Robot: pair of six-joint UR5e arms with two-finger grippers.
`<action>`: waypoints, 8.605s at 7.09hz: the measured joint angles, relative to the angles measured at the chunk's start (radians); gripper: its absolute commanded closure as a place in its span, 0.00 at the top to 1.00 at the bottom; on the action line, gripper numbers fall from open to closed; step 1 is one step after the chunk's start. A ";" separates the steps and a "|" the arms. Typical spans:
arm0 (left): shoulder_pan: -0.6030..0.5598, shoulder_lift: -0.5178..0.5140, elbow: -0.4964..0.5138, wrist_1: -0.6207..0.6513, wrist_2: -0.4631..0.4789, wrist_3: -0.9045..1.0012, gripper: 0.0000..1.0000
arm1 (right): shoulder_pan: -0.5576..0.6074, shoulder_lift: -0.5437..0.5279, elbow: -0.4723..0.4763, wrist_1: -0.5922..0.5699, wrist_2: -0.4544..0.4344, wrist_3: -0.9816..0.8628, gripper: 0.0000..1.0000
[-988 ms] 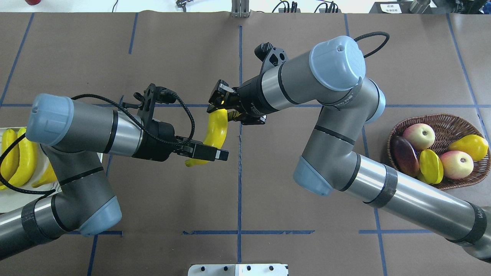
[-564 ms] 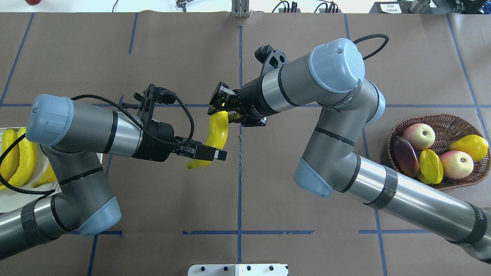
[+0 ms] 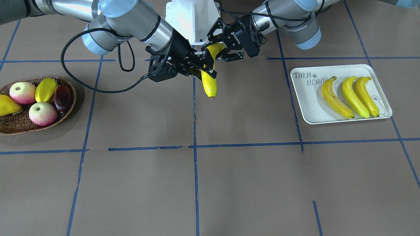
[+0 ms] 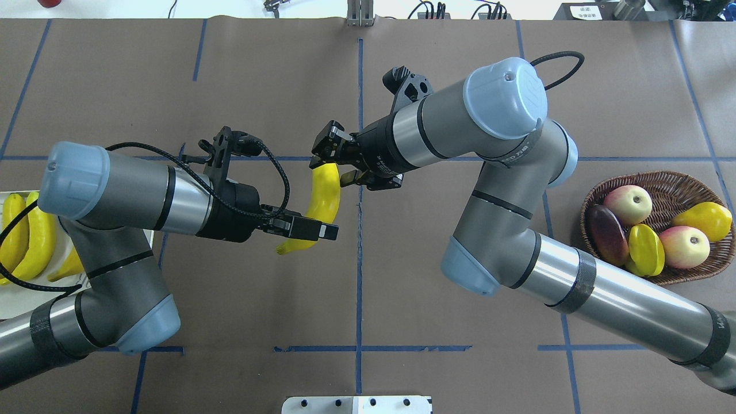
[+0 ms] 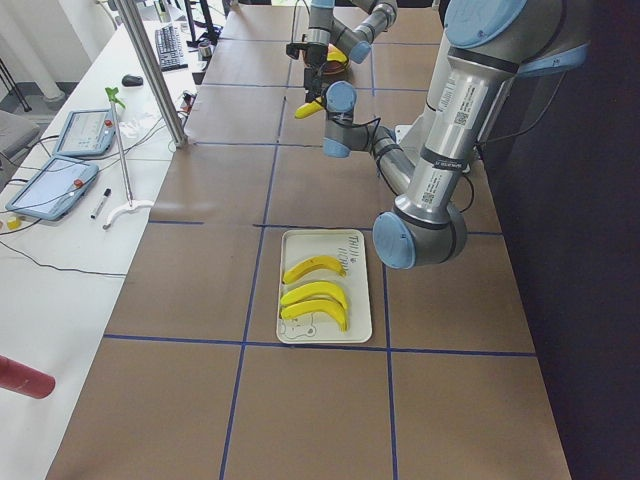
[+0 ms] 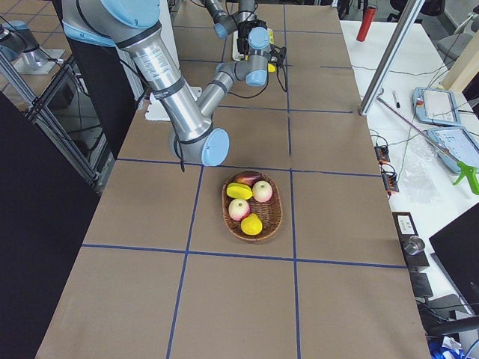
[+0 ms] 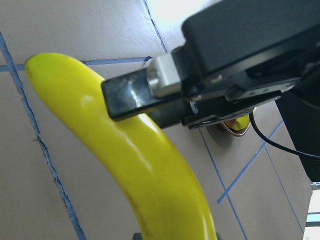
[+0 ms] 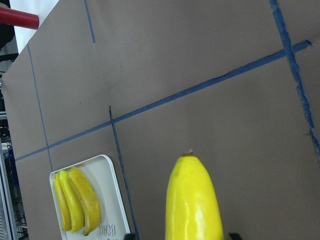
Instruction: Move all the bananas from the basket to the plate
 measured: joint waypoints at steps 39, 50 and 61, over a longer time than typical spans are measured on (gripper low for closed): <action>-0.619 0.631 -0.058 0.668 -0.207 0.922 1.00 | 0.474 -0.343 0.136 -0.703 0.215 -1.190 1.00; -1.017 0.611 -0.044 1.192 -0.209 1.447 1.00 | 0.898 -0.754 0.113 -0.832 0.264 -1.900 1.00; -1.018 0.634 -0.059 1.192 -0.203 1.449 1.00 | 0.888 -0.761 0.103 -0.802 0.264 -1.890 1.00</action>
